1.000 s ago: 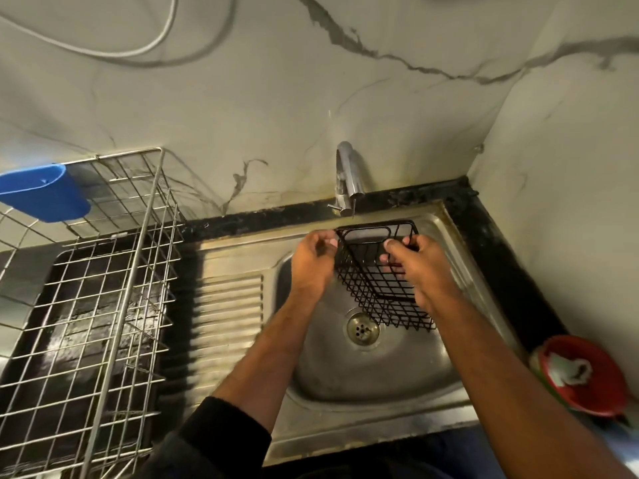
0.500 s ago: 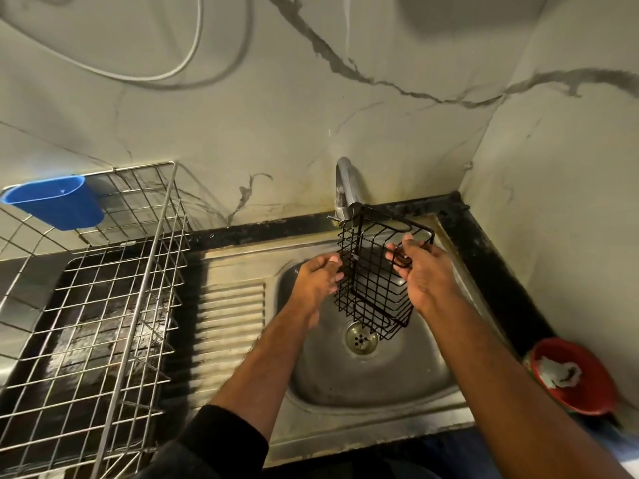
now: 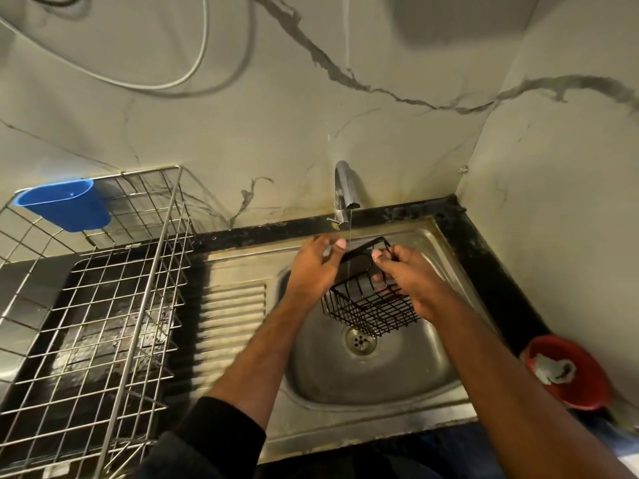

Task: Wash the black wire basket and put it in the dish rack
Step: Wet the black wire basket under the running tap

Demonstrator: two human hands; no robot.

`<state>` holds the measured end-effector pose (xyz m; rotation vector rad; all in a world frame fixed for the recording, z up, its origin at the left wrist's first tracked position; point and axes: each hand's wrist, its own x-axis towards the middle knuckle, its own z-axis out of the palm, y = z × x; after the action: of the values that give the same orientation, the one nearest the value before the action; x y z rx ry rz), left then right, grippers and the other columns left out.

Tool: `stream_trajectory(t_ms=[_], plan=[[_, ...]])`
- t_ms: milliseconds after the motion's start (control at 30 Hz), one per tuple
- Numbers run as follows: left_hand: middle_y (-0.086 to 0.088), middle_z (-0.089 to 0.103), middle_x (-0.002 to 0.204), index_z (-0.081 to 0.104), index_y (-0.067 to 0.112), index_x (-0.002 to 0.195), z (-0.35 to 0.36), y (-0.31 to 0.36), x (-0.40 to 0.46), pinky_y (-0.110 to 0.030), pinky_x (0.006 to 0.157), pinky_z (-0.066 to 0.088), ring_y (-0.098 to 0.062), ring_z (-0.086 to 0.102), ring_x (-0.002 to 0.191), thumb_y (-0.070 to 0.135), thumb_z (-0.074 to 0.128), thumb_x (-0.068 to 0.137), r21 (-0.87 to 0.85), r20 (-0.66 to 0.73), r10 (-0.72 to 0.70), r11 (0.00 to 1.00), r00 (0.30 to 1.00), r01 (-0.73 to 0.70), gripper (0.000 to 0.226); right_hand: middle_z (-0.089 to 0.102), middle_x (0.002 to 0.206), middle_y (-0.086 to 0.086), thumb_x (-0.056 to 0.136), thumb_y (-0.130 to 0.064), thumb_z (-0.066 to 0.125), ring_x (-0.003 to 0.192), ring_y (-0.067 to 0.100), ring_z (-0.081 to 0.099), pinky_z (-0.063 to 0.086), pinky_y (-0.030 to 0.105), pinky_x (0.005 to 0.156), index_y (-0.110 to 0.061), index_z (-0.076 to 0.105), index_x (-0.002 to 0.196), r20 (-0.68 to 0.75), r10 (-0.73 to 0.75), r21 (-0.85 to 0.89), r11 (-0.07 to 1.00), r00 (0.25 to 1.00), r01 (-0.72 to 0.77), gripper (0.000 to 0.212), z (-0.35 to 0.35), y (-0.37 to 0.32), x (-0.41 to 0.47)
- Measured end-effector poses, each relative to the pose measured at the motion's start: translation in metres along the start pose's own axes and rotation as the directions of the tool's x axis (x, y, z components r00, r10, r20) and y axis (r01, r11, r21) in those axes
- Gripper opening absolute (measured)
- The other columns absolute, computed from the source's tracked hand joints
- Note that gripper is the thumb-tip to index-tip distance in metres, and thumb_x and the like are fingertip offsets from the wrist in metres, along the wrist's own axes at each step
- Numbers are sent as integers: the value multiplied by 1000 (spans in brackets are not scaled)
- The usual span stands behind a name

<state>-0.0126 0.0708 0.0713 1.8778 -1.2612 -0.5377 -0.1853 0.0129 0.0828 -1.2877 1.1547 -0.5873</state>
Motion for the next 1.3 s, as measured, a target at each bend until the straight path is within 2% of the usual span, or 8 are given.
stream_trajectory(t_ms=[100,233,433,600,700,800,1067,1300], plan=[[-3,73,88,71,11,106,-1,6,-9,-1,63,41,0,63,72,45,41,107,-51,187,-71,995,980,82,46,71,85,6,96,-24,64,74,21,67,59,32,70,-8,61,91,81,-79,-118,989,994,88,17,2,-4,-5],[0,58,60,70,5,88,10,-6,-16,-19,56,45,-7,53,49,48,49,103,-314,249,-208,907,946,282,50,68,83,6,95,-24,66,74,18,63,53,20,58,1,61,101,151,-156,-212,959,976,186,26,5,-6,-5],[14,59,52,64,9,83,13,-12,-31,-13,48,41,5,49,46,37,54,104,-455,81,-367,813,927,362,36,65,99,-8,97,-31,61,90,8,62,46,16,69,-20,64,113,-9,-365,-510,802,931,310,19,10,-16,13],[4,54,61,64,19,77,4,-23,-40,-33,61,42,-14,46,55,54,51,100,-428,51,-394,822,918,377,44,72,101,11,104,-29,47,97,21,70,57,32,87,-5,68,107,-18,-43,149,988,999,45,32,22,-17,43],[5,49,59,61,19,77,-1,-19,-46,-25,52,37,-10,39,52,47,49,104,-458,30,-405,807,914,372,40,68,97,16,107,-21,40,91,23,68,56,31,83,1,63,99,102,182,623,755,978,-206,33,28,-21,67],[7,46,56,58,19,76,-5,-20,-47,-22,44,33,-8,36,48,45,50,104,-492,34,-462,764,886,417,38,66,91,17,108,-18,36,86,25,67,56,31,78,3,61,93,131,260,762,591,957,-265,36,38,-27,90],[6,39,52,51,24,65,-8,-23,-46,-20,38,26,-8,29,43,57,55,97,-672,36,-618,567,786,476,47,72,93,11,104,-15,49,84,19,71,58,26,73,-6,67,96,113,35,308,949,993,-68,22,50,-37,98],[12,51,44,54,20,67,-4,-11,-40,-11,35,33,1,43,35,41,50,104,-732,58,-506,564,861,381,43,74,109,13,106,-20,44,103,22,71,57,33,91,-1,69,111,278,-252,124,966,927,226,31,25,-21,55]])
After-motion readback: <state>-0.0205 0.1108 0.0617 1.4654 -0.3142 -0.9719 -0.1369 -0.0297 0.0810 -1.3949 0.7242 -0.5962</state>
